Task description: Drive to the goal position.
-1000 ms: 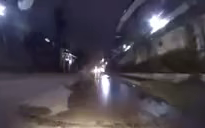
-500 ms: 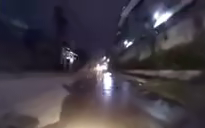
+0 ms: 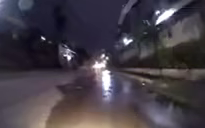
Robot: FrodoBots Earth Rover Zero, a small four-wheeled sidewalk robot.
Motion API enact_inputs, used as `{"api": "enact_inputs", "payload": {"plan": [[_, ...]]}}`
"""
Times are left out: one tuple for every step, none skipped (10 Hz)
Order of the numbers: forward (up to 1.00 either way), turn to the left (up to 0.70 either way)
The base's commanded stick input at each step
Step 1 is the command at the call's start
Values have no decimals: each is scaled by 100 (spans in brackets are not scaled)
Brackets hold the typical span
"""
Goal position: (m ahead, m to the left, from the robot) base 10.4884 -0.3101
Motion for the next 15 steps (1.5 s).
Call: {"api": "enact_inputs", "payload": {"plan": [[70, -35], [70, -27], [70, 0], [70, 0], [70, 0], [70, 0], [70, 0], [70, 0], [70, 0], [70, 0], [70, 0], [70, 0], [70, 0], [70, 0], [70, 0]]}}
